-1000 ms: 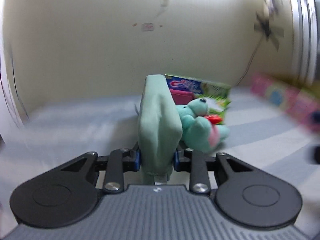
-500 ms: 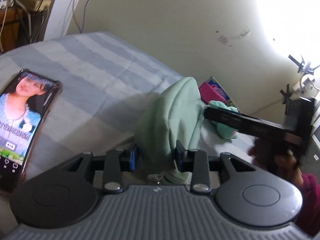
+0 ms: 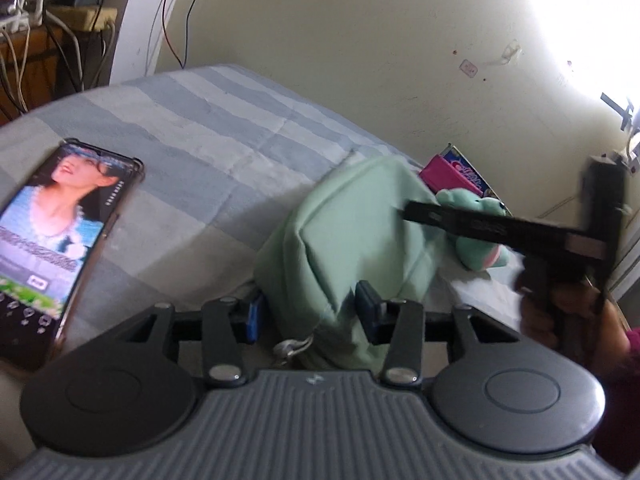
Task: Organize objects
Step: 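Lift the mint-green pouch into the pink tin and open the left gripper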
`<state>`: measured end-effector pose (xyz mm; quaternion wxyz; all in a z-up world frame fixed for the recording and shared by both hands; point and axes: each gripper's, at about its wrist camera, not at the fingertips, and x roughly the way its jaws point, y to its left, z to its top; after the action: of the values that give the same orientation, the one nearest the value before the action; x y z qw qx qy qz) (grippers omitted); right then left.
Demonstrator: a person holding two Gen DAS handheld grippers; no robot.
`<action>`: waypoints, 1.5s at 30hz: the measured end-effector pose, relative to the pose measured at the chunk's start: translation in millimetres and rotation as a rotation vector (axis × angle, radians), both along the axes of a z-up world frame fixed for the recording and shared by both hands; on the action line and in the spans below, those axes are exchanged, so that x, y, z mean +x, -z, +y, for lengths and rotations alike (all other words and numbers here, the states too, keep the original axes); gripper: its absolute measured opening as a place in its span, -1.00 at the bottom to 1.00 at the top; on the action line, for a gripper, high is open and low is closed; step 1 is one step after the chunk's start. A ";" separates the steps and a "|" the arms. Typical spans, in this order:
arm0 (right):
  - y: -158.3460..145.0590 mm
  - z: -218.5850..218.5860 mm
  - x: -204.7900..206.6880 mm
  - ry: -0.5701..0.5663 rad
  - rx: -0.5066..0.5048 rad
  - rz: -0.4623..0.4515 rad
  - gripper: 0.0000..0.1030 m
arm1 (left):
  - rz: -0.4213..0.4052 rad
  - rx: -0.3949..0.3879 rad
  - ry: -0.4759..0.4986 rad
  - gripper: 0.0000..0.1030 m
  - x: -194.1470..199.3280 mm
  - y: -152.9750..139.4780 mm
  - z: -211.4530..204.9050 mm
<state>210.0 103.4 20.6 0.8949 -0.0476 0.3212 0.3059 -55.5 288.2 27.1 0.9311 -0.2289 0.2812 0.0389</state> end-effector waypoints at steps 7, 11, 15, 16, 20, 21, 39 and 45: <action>-25.8 -71.0 -109.2 0.077 0.041 -0.179 -0.39 | -0.071 0.017 0.152 -0.09 -3.0 -17.1 -34.2; -20.9 -126.2 -145.0 0.261 0.066 -0.225 -0.39 | -0.070 0.066 0.288 -0.08 27.2 -24.4 -86.5; -31.3 -193.8 -164.7 0.437 0.107 -0.294 -0.40 | -0.082 0.077 0.426 -0.05 71.0 -41.9 -144.1; -35.5 -210.2 -167.3 0.475 0.109 -0.317 -0.40 | -0.096 0.083 0.466 -0.05 85.6 -49.9 -161.8; -54.3 -284.6 -174.7 0.660 0.089 -0.401 -0.40 | -0.187 0.172 0.606 -0.05 127.6 -79.5 -242.6; -57.3 -301.1 -175.6 0.698 0.082 -0.413 -0.39 | -0.207 0.193 0.643 -0.05 138.7 -85.1 -266.1; -17.5 -508.3 -105.8 1.052 0.171 -0.263 0.11 | -0.165 0.367 0.675 0.27 256.7 -44.2 -441.6; -18.3 -477.2 -135.5 1.030 0.237 -0.294 0.12 | -0.200 0.372 0.681 0.27 212.7 -49.8 -423.9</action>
<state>74.5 -373.8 38.9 0.9637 0.1748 0.1379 -0.1474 157.1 -135.7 76.9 0.9392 0.0471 0.2369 -0.2441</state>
